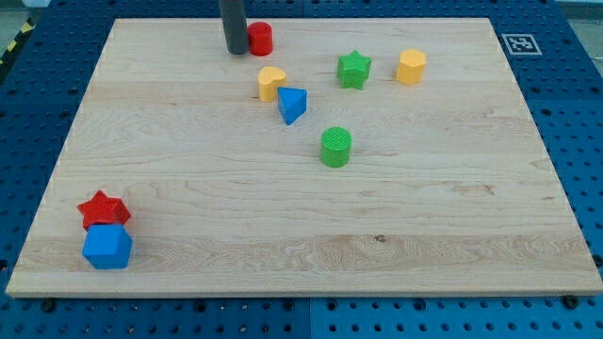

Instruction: Nudge the blue triangle left a bit

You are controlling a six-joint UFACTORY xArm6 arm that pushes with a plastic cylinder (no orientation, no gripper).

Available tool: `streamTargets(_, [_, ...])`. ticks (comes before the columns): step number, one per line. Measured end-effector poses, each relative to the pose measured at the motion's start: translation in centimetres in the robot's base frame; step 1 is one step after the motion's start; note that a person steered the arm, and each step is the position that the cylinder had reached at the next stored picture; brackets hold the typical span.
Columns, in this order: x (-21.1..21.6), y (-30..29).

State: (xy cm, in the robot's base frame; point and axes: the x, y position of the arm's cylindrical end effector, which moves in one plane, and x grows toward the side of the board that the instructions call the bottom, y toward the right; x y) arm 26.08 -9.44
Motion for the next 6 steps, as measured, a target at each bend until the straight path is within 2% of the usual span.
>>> streamTargets(4, [-1.5,2.5])
streamTargets(5, [2.9,-1.0])
streamTargets(6, [9.2,-1.5])
